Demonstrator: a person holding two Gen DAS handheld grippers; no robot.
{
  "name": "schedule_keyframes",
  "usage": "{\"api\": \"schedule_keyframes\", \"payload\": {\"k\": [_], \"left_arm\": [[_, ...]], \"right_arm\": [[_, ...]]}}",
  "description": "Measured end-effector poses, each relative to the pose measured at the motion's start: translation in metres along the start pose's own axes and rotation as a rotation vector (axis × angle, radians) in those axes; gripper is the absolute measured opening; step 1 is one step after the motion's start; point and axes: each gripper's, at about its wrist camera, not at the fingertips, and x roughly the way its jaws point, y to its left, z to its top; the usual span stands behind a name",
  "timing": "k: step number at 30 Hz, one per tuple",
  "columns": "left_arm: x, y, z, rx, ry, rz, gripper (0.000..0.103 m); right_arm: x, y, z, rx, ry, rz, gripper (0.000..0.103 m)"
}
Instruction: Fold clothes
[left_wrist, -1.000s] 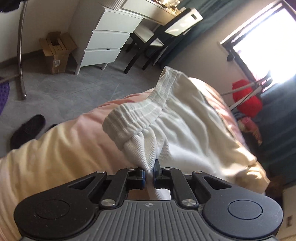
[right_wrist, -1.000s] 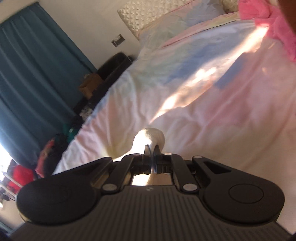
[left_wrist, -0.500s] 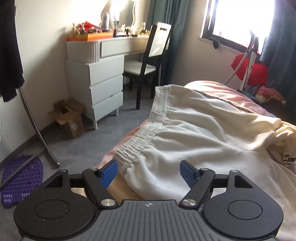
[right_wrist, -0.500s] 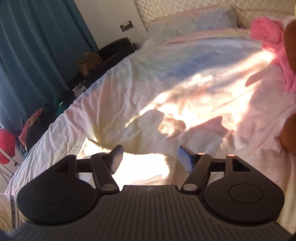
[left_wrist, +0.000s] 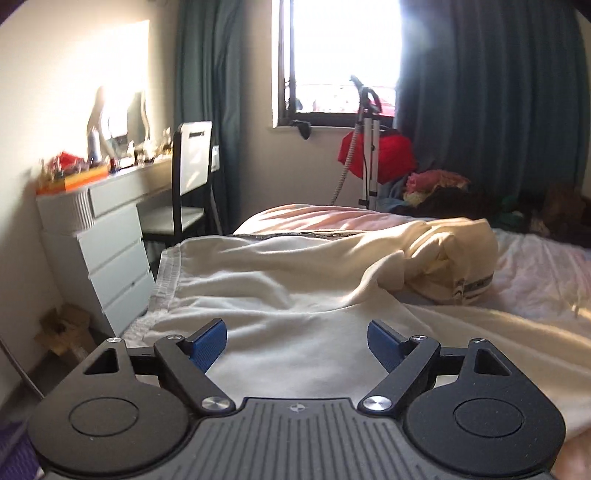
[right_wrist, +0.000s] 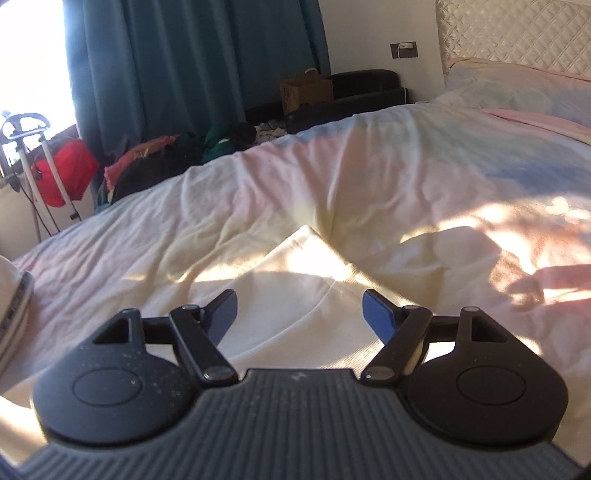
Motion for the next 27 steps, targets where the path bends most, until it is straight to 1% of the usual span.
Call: {"api": "schedule_keyframes", "payload": {"k": [2,5,6,9,10,11,12,13,14,16,18,20,23,25,26,27], "left_arm": [[0.013,-0.006,-0.010,0.038,-0.004,-0.008,0.085],[0.035,-0.004,-0.018,0.009,0.060,-0.070,0.085],[0.039,-0.006,-0.019,0.009,0.071,-0.078,0.085],[0.047,-0.014,-0.021,0.048,0.064,-0.087,0.085],[0.047,-0.018,-0.022,0.063,0.060,-0.093,0.085],[0.048,-0.021,-0.023,0.078,0.057,-0.099,0.085],[0.049,-0.025,-0.024,0.096,0.054,-0.095,0.085],[0.050,-0.028,-0.025,0.114,0.051,-0.092,0.086],[0.051,-0.033,-0.028,0.138,0.046,-0.081,0.086],[0.052,-0.037,-0.031,0.167,0.040,-0.068,0.086],[0.052,-0.039,-0.033,0.165,0.038,-0.069,0.087],[0.050,-0.036,-0.034,0.148,0.040,-0.082,0.087],[0.048,-0.036,-0.038,0.139,0.050,-0.099,0.087],[0.046,-0.037,-0.041,0.143,0.053,-0.102,0.087],[0.045,-0.038,-0.041,0.145,0.053,-0.105,0.087],[0.045,-0.038,-0.041,0.142,0.054,-0.109,0.087]], "right_arm": [[0.007,-0.005,0.003,0.004,-0.016,-0.013,0.076],[0.020,-0.016,0.010,-0.001,-0.024,-0.024,0.077],[0.025,-0.020,0.011,0.002,-0.016,-0.017,0.077],[0.044,-0.028,0.007,0.014,0.060,0.050,0.078],[0.049,-0.027,0.004,0.003,0.077,0.052,0.078],[0.049,-0.026,0.002,-0.005,0.074,0.046,0.077],[0.048,-0.025,0.002,-0.009,0.059,0.035,0.064],[0.047,-0.025,0.002,-0.011,0.052,0.020,0.031],[0.046,-0.024,0.003,-0.006,0.054,0.012,0.023],[0.041,-0.020,0.004,-0.028,0.028,-0.016,0.017],[0.032,-0.015,0.008,-0.047,-0.027,-0.075,0.016],[0.027,-0.022,0.014,0.007,-0.058,-0.102,0.015],[0.031,-0.031,0.013,0.064,-0.029,-0.123,0.016],[0.029,-0.028,0.010,0.078,-0.006,-0.125,0.019],[0.026,-0.025,0.011,0.078,-0.006,-0.125,0.020],[0.020,-0.020,0.014,0.068,-0.011,-0.127,0.022]]}}
